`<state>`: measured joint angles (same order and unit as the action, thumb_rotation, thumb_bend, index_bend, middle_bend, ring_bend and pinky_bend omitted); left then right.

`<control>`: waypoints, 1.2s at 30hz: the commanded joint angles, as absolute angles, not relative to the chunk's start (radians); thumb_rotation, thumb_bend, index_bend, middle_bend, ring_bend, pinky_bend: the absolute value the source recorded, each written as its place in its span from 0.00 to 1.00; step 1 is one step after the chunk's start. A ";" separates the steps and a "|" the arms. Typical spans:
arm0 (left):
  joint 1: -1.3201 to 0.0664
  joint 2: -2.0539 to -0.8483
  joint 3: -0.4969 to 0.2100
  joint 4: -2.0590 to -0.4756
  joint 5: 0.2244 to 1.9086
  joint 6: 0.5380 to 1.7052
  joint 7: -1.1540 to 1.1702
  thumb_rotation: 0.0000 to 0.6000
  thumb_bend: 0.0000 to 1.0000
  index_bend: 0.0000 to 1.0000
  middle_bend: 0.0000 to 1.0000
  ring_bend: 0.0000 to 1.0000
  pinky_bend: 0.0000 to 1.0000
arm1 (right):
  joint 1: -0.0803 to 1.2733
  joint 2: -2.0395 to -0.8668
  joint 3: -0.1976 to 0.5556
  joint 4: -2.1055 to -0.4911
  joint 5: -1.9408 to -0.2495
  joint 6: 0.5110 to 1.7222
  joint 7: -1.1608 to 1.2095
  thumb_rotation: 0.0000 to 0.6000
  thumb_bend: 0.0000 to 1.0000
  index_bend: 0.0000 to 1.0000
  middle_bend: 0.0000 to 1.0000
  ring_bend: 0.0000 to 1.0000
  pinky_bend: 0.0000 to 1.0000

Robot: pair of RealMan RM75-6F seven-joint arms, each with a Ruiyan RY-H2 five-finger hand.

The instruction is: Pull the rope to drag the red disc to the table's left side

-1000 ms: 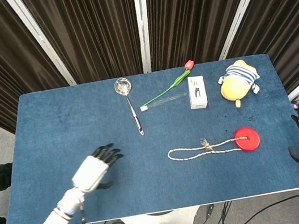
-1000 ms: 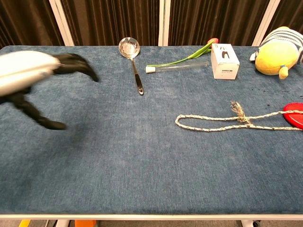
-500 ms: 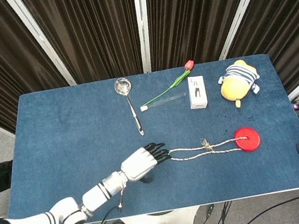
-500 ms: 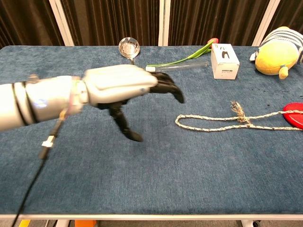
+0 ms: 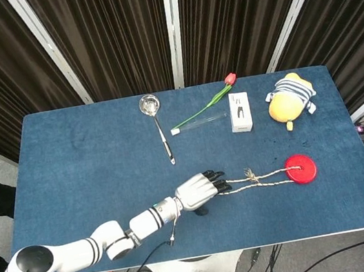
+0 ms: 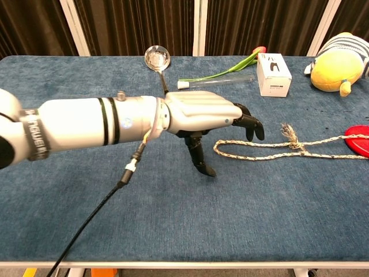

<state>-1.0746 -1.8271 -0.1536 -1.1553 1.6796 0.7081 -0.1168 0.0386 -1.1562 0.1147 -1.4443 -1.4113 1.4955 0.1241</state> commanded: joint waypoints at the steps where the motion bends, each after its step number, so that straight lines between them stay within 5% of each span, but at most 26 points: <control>1: -1.097 -1.850 -0.142 -1.117 1.661 0.691 -0.136 1.00 0.17 0.17 0.23 0.08 0.19 | 0.036 -1.156 0.115 -1.436 -1.408 1.494 0.132 1.00 0.27 0.00 0.00 0.00 0.00; 19: -1.127 -1.846 -0.086 -1.078 1.619 0.688 -0.131 1.00 0.17 0.17 0.43 0.08 0.19 | 0.027 -1.157 0.123 -1.415 -1.393 1.491 0.161 1.00 0.27 0.00 0.00 0.00 0.00; 36: -1.128 -1.824 -0.068 -1.112 1.575 0.688 -0.100 1.00 0.20 0.17 0.72 0.22 0.20 | 0.030 -1.161 0.123 -1.415 -1.385 1.473 0.148 1.00 0.27 0.00 0.00 0.00 0.00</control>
<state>-1.1282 -1.8247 -0.0681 -1.1117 1.5758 0.6878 -0.1004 0.0296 -1.1606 0.1233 -1.4148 -1.3850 1.4734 0.1484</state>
